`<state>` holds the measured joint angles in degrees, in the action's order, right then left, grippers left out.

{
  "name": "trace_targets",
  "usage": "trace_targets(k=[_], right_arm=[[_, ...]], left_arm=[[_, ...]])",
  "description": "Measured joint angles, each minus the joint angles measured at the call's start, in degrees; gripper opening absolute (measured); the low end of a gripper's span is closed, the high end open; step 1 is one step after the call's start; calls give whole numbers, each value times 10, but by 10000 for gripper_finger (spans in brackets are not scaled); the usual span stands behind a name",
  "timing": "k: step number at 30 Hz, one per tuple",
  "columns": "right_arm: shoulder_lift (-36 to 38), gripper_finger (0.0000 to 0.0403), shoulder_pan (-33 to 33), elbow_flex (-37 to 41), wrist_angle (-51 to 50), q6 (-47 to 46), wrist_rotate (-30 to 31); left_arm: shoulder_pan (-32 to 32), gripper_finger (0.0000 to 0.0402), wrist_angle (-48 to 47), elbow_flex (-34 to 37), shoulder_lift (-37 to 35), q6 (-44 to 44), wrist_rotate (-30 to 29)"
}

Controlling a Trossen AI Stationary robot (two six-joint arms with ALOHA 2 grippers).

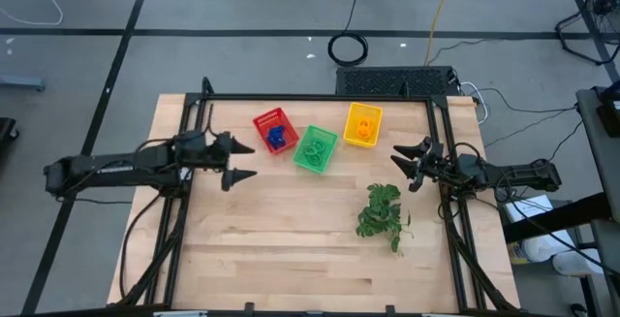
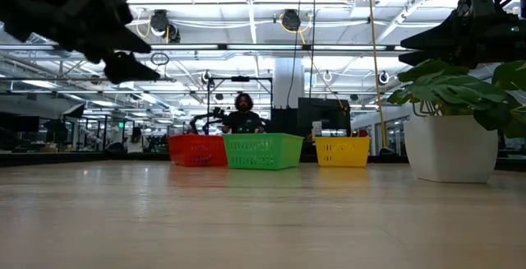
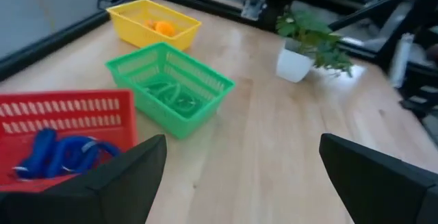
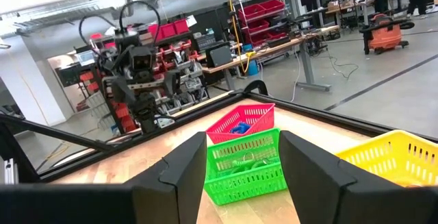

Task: Sort spring keychains
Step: Return to Home Position

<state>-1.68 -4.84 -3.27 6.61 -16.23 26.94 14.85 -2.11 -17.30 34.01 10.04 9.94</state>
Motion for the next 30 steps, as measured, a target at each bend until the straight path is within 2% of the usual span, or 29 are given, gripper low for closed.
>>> trace_targets(k=[8,19,23,27,30], right_arm=[[0,171,0,0,0,0,0],[0,171,0,0,0,0,0],[0,171,0,0,0,0,0],[0,171,0,0,0,0,0],[0,171,0,0,0,0,0]], left_arm=[[0,392,57,97,-107,11,91],[0,392,59,166,-233,27,102],[0,392,54,166,-281,21,58],[0,392,39,166,-340,19,-47],[0,392,29,165,-337,25,-114]])
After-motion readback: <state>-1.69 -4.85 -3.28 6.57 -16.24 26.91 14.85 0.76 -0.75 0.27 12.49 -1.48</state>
